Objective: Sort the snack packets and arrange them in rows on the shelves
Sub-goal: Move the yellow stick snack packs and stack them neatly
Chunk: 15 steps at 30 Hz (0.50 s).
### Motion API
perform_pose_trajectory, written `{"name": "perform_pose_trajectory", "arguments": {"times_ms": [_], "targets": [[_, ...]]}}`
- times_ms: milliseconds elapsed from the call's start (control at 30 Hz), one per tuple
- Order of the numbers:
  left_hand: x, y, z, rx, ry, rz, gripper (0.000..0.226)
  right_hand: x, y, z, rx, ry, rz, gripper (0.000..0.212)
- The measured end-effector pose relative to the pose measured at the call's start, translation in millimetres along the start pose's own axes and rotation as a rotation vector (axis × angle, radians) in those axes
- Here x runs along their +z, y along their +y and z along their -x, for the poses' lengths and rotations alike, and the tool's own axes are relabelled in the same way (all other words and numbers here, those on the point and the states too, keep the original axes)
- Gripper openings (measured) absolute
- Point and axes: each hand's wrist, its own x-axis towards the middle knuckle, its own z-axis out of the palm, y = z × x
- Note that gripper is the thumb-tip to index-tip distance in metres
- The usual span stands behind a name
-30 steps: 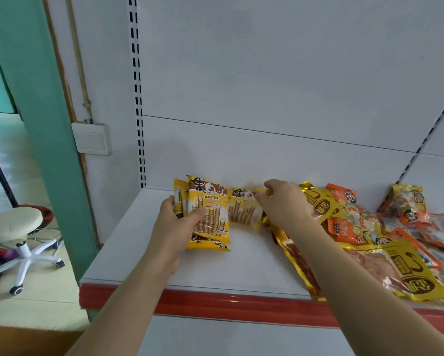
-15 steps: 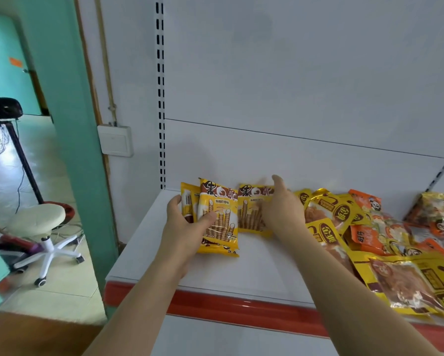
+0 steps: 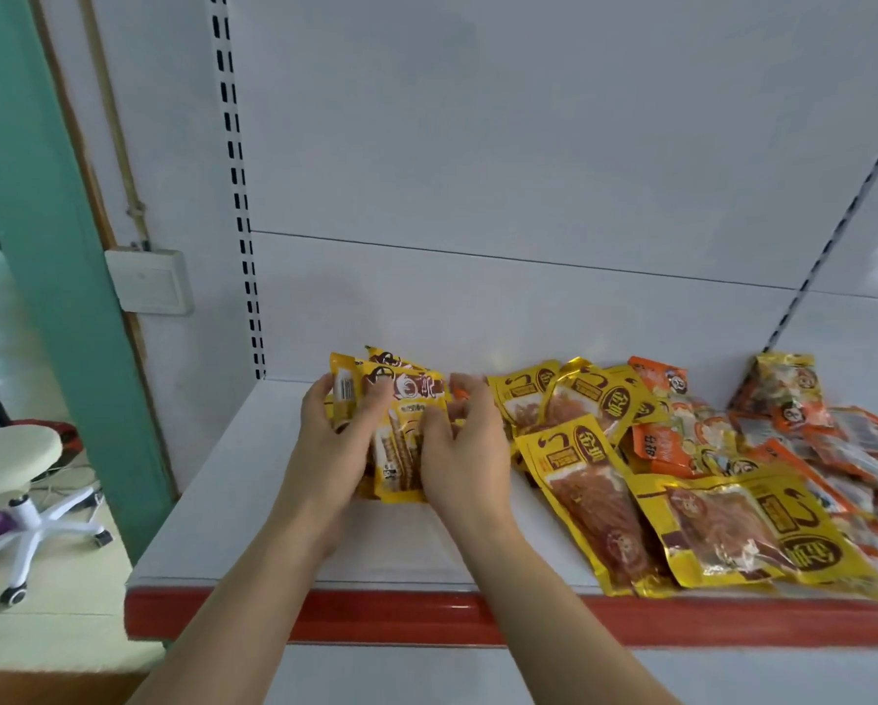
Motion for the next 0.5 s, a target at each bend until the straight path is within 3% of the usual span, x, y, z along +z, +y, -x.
{"name": "perform_pose_trajectory", "arguments": {"times_ms": [133, 233, 333, 500], "targets": [[-1, -4, -2, 0.007, -0.014, -0.034, 0.076, 5, 0, 7, -0.058, -0.008, -0.049, 0.026], [-5, -4, -9, -0.016, 0.034, 0.017, 0.072, 2, 4, 7, -0.147, -0.104, 0.008, 0.031], [-4, -2, -10, -0.005, 0.065, -0.003, 0.069, -13, 13, -1, -0.213, -0.178, 0.177, 0.029], [15, -4, -6, -0.034, 0.012, 0.024, 0.068, -71, 19, -26, -0.306, -0.133, 0.537, 0.026]]}}
